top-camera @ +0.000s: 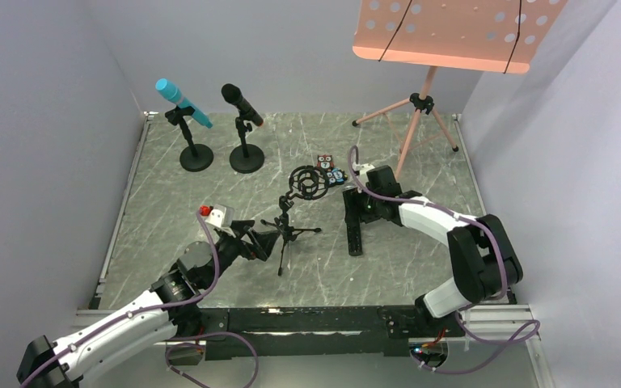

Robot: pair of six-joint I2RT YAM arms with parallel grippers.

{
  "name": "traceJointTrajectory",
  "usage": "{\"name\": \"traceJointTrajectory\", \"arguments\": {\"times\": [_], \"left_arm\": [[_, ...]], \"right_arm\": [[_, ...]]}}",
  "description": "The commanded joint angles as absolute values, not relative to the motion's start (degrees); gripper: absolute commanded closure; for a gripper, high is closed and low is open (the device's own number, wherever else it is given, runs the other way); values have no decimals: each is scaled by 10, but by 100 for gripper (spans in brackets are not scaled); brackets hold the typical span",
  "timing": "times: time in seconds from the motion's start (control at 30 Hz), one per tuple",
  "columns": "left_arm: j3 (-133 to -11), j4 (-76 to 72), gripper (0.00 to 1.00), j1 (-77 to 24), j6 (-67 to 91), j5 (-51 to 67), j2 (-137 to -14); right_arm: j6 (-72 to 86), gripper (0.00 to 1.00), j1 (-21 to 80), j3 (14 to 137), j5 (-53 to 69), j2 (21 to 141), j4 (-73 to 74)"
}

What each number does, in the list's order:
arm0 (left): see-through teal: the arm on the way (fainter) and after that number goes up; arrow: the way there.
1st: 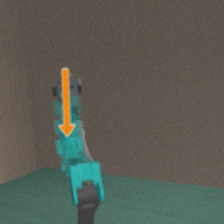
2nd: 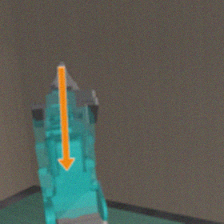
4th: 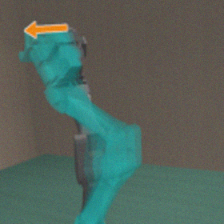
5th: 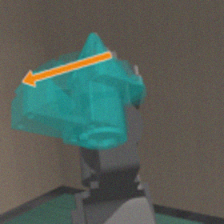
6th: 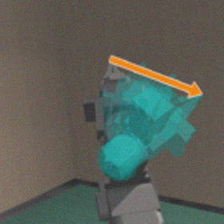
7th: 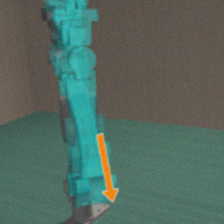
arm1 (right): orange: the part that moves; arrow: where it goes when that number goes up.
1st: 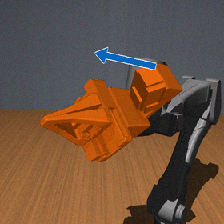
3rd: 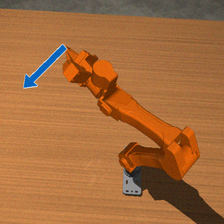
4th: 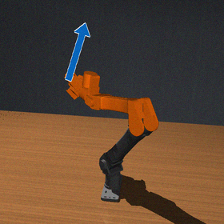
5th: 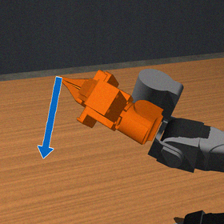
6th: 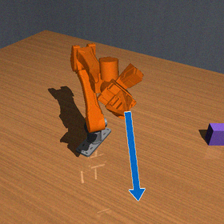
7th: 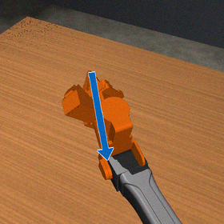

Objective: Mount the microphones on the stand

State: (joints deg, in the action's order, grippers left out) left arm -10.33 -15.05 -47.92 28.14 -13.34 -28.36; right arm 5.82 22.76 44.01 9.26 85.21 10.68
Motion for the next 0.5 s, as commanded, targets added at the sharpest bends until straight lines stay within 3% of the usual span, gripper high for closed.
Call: {"name": "traceJointTrajectory", "arguments": {"times": [0.0,0.13,0.27,0.47], "left_arm": [[-130,-164,1,-478,286,-126,-278],[-121,-168,1,-478,296,-123,-270],[-119,-166,1,-478,303,-121,-266],[-129,-154,1,-477,302,-118,-258]], "right_arm": [[49,33,237,478,62,879,123],[39,39,239,481,58,885,128],[33,40,245,483,49,888,131],[25,28,245,496,21,917,146]]}}
